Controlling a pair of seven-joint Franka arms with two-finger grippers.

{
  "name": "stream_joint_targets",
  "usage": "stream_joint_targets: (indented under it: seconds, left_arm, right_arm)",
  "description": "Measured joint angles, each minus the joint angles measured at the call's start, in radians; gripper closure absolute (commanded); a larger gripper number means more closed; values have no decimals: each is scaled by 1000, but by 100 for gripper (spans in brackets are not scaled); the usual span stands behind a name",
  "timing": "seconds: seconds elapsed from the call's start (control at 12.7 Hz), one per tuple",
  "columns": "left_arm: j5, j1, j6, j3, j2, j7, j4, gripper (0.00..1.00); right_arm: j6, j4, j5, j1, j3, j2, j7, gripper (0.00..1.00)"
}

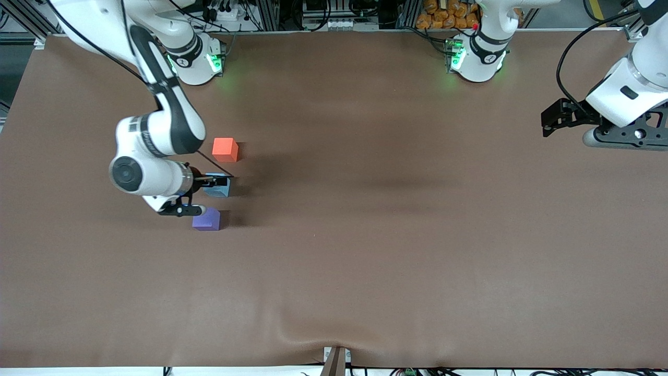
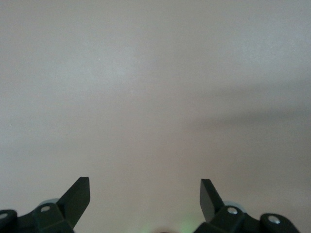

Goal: Place blue block between orange and purple blocks

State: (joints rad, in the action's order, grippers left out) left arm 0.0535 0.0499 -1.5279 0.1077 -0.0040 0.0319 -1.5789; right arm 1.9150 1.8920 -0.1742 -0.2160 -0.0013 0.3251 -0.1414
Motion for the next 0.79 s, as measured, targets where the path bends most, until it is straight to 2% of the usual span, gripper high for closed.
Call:
stream_joint_targets:
  seconds: [0.24,0.47,0.63,0.79]
  left_arm:
    - [0,0,-2,1,0,0,3,0]
    - [0,0,-4,1,0,0,17,0]
    - [0,-2,-4,-1,0,0,21,0]
    - [0,-1,-4,0,-1,0,24,0]
  right_arm:
    - [-249,-277,11,11,-1,-15,4,0]
    - [-479,-553,96,71,-2,-18,24,0]
    - [-599,-648,129,106,-2,-21,32,0]
    - [-693,-678,143,132,17,-37,35,0]
